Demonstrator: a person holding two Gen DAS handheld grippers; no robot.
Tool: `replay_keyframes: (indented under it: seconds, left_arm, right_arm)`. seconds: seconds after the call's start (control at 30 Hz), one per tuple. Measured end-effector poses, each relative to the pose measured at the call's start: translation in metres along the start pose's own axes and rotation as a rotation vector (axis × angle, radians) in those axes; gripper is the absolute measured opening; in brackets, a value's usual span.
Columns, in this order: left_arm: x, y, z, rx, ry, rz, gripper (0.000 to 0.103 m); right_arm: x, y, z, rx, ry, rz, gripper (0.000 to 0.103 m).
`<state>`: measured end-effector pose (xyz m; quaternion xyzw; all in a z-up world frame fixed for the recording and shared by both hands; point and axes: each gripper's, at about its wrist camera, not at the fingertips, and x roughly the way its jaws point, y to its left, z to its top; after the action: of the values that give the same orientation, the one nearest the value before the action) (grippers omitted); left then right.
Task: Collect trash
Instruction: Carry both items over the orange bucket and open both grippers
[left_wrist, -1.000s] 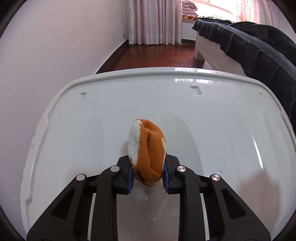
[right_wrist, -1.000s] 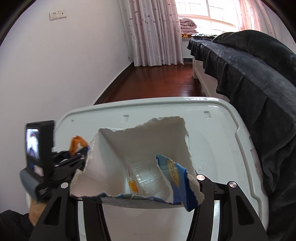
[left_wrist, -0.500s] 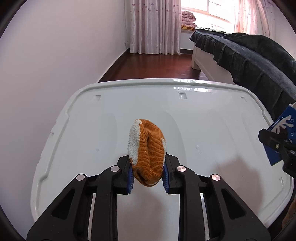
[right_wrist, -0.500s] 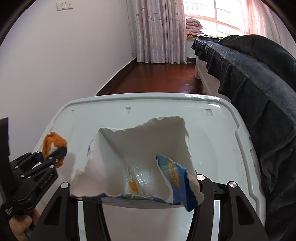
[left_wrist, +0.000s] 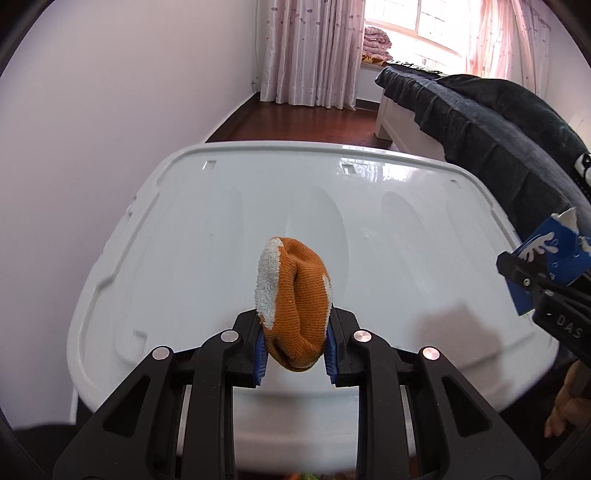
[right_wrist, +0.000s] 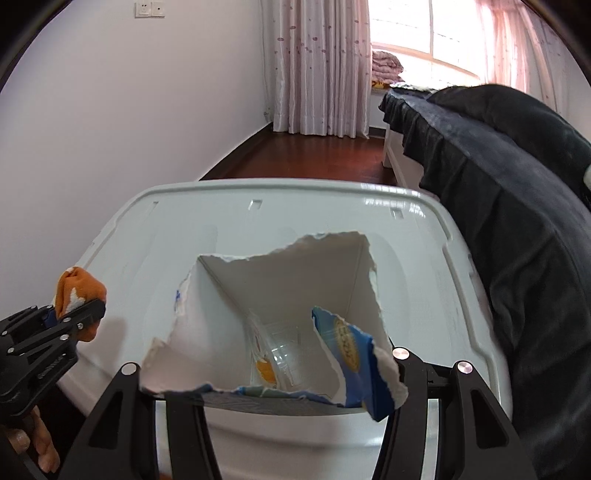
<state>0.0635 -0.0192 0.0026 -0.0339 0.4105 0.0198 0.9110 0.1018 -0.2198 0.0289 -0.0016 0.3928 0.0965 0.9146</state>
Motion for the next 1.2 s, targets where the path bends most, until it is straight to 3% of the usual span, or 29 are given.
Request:
replay_keyframes:
  seconds: [0.37, 0.63, 0.9, 1.2]
  left_arm:
    - [-0.042, -0.005, -0.037, 0.053, 0.005, -0.051, 0.023]
    - [-0.074, -0.012, -0.087, 0.127, 0.081, -0.072, 0.023]
    - [-0.067, -0.015, -0.127, 0.143, 0.227, -0.105, 0.023]
    - [-0.043, -0.02, -0.144, 0.152, 0.324, -0.104, 0.023]
  right_arm:
    - [-0.04, 0.001, -0.043, 0.047, 0.039, 0.047, 0.054]
    - [-0.082, 0.021, -0.093, -0.002, 0.099, 0.154, 0.054]
    - [-0.105, 0.044, -0.135, -0.068, 0.186, 0.224, 0.054]
    - [-0.087, 0.044, -0.155, -0.053, 0.279, 0.233, 0.054]
